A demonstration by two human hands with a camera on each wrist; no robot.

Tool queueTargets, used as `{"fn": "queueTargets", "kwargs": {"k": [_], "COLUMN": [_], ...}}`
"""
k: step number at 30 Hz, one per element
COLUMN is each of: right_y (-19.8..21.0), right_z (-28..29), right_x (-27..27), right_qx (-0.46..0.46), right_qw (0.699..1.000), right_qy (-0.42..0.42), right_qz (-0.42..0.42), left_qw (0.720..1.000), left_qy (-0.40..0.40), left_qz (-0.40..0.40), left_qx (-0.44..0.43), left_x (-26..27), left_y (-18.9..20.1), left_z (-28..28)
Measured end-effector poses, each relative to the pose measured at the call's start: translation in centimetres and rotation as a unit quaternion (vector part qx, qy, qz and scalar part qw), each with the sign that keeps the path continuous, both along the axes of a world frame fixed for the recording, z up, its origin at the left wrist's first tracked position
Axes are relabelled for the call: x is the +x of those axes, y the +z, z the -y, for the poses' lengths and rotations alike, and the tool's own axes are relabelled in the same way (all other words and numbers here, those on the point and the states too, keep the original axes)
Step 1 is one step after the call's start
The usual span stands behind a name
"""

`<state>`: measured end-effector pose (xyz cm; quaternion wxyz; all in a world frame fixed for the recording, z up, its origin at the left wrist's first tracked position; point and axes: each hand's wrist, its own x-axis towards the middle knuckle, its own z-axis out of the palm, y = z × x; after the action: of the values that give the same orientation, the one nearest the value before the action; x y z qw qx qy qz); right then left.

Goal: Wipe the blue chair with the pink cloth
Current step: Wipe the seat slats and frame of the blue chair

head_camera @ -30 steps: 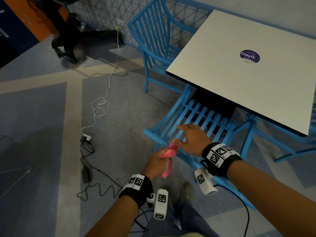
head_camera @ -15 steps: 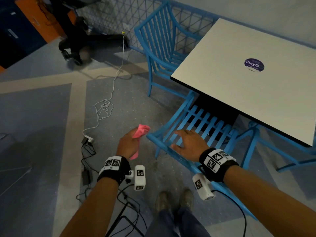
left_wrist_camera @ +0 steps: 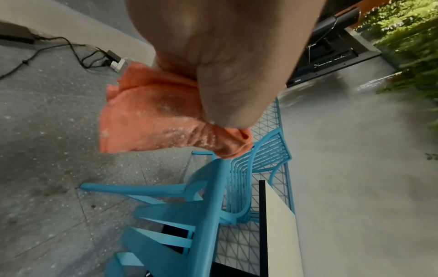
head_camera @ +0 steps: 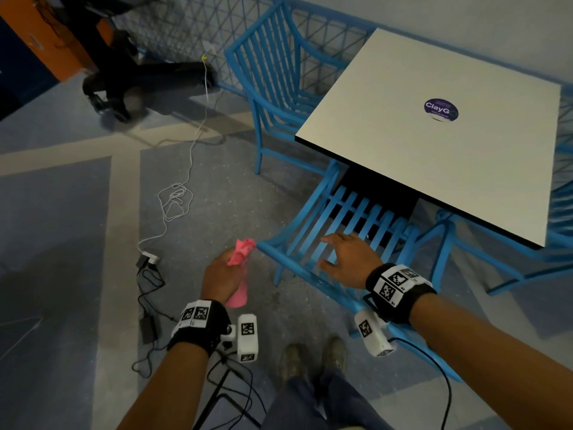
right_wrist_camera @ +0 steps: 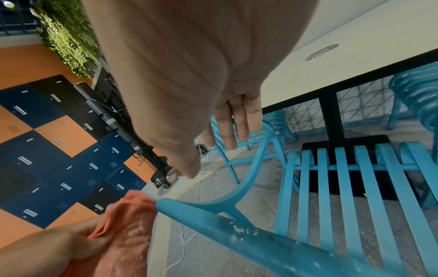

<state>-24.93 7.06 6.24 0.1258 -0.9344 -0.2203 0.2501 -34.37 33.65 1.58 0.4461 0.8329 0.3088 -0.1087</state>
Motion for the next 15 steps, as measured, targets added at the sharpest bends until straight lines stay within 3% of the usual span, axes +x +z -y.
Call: {"fn": "queueTargets", "kwargs": {"k": [3, 7, 10, 13, 15], "right_y": [0.1, 0.2, 0.3, 0.3, 0.3], "right_z": [0.1, 0.7, 1.7, 2.7, 3.4], "right_x": [-0.3, -0.5, -0.7, -1.0, -1.3], "right_qx": [-0.004, -0.008, -0.01, -0.01, -0.009], "right_qw": [1.0, 1.0, 0.999, 0.999, 0.999], "right_qy": [-0.003, -0.02, -0.029, -0.038, -0.049], "right_qz": [0.005, 0.005, -0.012, -0.017, -0.013], "left_qw": [0.999, 0.998, 0.996, 0.989, 0.99], "left_qy": [0.001, -0.054, -0.081, -0.056, -0.034], "left_qz": [0.03, 0.014, 0.002, 0.056, 0.088], "left_qx": [-0.02, 0.027, -0.035, -0.123, -0.108], "left_x": [1.0, 0.3, -0.8, -0.9, -0.5], "left_y": [0.3, -0.3, 0.3, 1.8, 2.6], "left_z": [1.0, 3.3, 4.4, 4.4, 4.2]}}
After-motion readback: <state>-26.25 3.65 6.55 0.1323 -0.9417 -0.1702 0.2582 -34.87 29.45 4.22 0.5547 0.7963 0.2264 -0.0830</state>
